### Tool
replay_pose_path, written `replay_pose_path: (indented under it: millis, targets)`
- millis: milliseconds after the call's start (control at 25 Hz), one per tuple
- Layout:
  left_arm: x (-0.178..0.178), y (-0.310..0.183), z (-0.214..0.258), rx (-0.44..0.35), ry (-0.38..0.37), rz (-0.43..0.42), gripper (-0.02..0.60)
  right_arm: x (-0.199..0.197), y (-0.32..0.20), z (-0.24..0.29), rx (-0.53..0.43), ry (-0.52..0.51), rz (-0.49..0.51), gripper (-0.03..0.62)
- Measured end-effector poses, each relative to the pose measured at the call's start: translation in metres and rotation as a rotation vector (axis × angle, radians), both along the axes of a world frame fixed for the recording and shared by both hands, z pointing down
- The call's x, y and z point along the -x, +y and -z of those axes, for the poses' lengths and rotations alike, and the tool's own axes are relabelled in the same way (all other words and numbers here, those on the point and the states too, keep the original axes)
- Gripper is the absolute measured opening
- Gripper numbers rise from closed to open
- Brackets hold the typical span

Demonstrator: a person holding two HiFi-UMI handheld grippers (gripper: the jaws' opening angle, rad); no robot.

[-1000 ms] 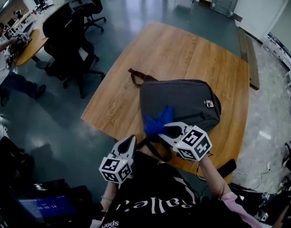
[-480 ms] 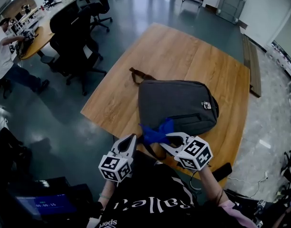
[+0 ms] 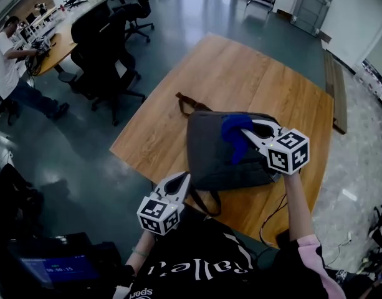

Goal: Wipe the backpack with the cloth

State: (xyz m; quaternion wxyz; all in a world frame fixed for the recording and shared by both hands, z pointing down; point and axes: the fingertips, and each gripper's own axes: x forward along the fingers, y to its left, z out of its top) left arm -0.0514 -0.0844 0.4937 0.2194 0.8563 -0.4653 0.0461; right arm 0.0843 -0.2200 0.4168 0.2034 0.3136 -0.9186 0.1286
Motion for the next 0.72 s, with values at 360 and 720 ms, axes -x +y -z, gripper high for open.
replay_pose_path:
  millis: [360, 720]
  targets:
    - [-0.028, 0.003, 0.001, 0.009, 0.004, -0.054, -0.002, -0.039, -0.11, -0.031, -0.025, 0.207, -0.13, 0.066]
    - [-0.022, 0.006, -0.005, 0.037, 0.006, -0.024, -0.002, -0.024, -0.077, -0.072, 0.056, 0.217, -0.073, 0.066]
